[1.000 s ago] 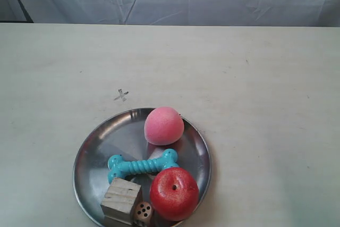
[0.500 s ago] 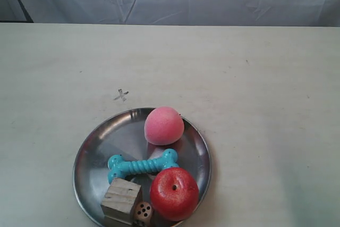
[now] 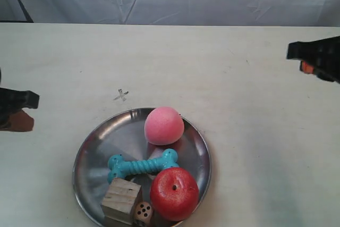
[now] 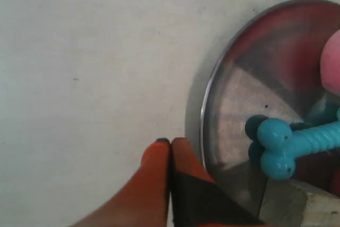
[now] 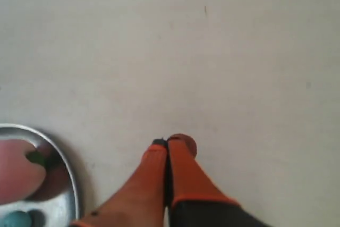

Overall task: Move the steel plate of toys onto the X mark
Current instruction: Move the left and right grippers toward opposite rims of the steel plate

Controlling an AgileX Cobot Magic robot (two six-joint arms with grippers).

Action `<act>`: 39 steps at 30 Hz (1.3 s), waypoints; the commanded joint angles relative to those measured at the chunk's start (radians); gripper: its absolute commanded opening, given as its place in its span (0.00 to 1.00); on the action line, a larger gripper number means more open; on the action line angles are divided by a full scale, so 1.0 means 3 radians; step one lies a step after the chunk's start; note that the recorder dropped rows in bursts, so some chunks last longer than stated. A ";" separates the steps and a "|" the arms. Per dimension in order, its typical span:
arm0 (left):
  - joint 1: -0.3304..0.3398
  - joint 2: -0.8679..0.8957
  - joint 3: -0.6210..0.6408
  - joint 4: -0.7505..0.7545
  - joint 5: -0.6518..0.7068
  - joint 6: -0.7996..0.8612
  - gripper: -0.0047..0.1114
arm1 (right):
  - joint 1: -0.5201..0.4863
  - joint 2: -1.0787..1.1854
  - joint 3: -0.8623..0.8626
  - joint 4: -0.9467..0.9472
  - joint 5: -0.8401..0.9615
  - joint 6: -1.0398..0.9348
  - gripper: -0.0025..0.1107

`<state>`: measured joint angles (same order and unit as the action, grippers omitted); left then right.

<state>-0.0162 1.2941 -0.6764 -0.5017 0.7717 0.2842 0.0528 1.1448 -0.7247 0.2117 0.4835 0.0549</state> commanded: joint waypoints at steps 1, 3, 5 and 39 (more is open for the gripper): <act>-0.0018 0.0647 -0.0055 -0.0176 0.0045 0.0050 0.06 | -0.0011 0.0905 -0.0124 0.0469 0.0248 -0.0369 0.01; -0.0018 0.0799 -0.0055 -0.0192 0.0045 0.0050 0.11 | -0.0011 0.1207 -0.0124 0.0868 0.0306 -0.0754 0.04; -0.0018 0.0900 -0.0055 -0.0218 0.0030 0.0153 0.18 | -0.0011 0.1398 -0.0124 0.1283 0.0449 -0.1157 0.12; -0.0420 0.1502 -0.0055 -0.0963 -0.0273 0.0916 0.44 | 0.0337 0.2787 -0.0124 0.2801 0.0818 -0.2713 0.41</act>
<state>-0.1333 1.7441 -0.6890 -0.7865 0.7029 0.5556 0.1256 1.9326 -0.7750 1.0850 0.7905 -0.7318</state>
